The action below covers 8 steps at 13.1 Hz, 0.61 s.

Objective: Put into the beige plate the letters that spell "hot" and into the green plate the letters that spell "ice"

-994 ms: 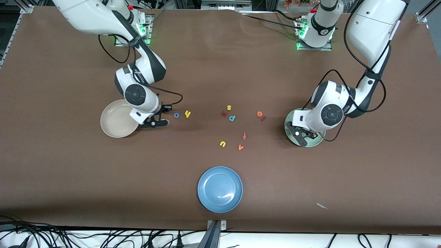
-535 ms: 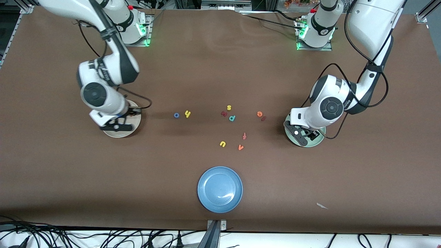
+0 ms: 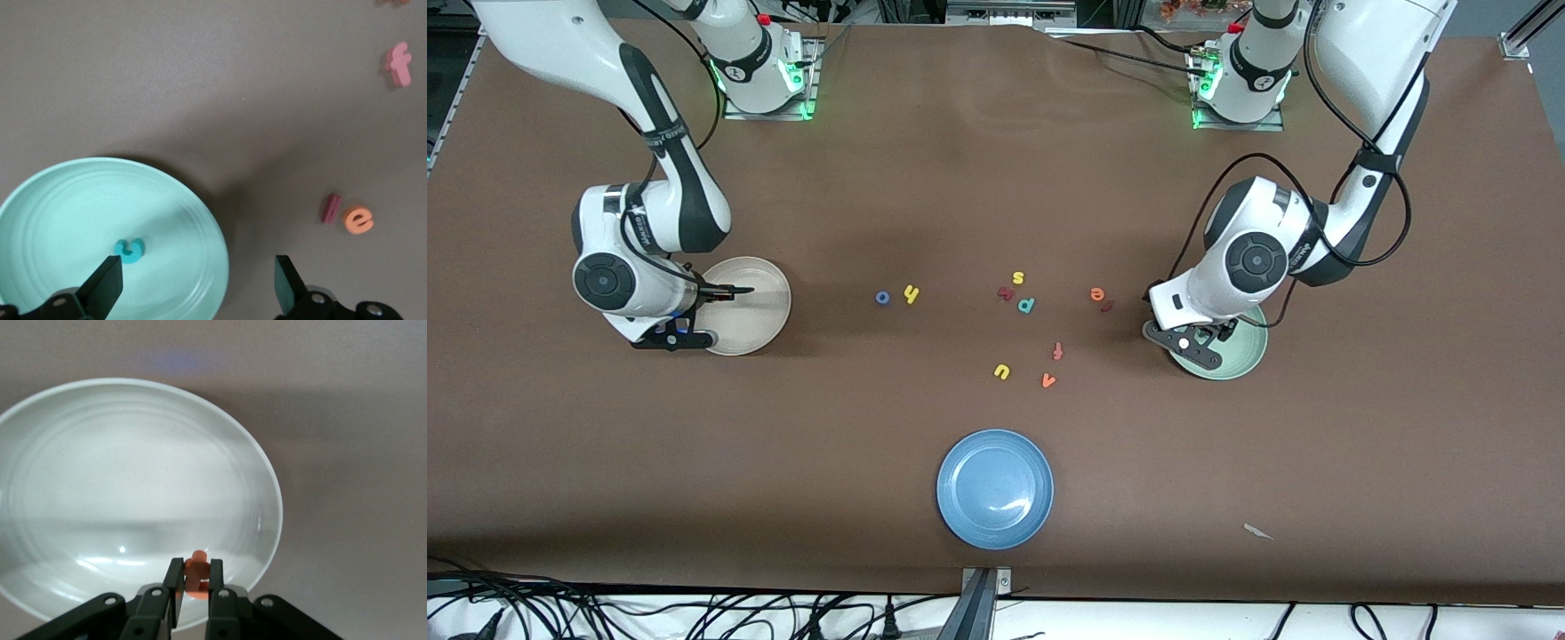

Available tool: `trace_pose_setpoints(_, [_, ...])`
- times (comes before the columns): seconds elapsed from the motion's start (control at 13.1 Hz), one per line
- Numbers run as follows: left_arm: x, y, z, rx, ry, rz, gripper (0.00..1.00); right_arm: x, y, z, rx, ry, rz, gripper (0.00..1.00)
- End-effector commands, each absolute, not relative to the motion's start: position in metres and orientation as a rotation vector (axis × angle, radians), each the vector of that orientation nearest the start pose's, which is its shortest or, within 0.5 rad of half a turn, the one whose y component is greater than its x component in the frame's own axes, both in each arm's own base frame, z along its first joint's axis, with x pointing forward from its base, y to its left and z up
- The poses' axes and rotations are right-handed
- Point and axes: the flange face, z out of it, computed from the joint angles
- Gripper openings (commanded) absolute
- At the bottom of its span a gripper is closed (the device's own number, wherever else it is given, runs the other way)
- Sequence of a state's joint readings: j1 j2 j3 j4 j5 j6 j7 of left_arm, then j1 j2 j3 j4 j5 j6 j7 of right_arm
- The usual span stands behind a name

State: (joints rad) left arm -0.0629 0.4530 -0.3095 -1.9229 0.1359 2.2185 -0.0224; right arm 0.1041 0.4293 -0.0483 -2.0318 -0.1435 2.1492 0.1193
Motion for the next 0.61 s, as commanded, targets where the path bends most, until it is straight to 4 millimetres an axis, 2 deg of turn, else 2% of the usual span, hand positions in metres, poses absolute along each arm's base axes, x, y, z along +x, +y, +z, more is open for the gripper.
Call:
trace_pose_setpoints(0.0, [0.575,-0.219,0.268,-3.077,0.502,0.191,1.0,0.564,0.021,0.199,-3.258,-0.087,0.474,0.05])
trace_pose_setpoints(0.08, [0.58,-0.22,0.275,-3.086,0.491,0.167,1.0,0.565,0.021,0.2,-3.258,-0.09,0.472,0.4])
trace_pose_setpoints(0.15, [0.584,-0.216,0.28,-3.114,0.408,0.161,1.0,0.565,0.021,0.203,-3.257,-0.083,0.467,0.77])
trace_pose_setpoints(0.31, [0.584,-0.221,0.281,-3.14,0.266,0.197,1.0,0.569,0.026,0.221,-3.259,-0.053,0.429,0.96])
trace_pose_setpoints(0.38, [0.582,-0.219,0.279,-3.128,0.243,0.229,1.0,0.569,0.035,0.232,-3.258,-0.037,0.43,0.98])
trace_pose_setpoints(0.54, [0.582,-0.22,0.282,-3.132,0.213,0.227,1.0,0.57,0.08,0.256,-3.239,-0.076,0.381,0.99])
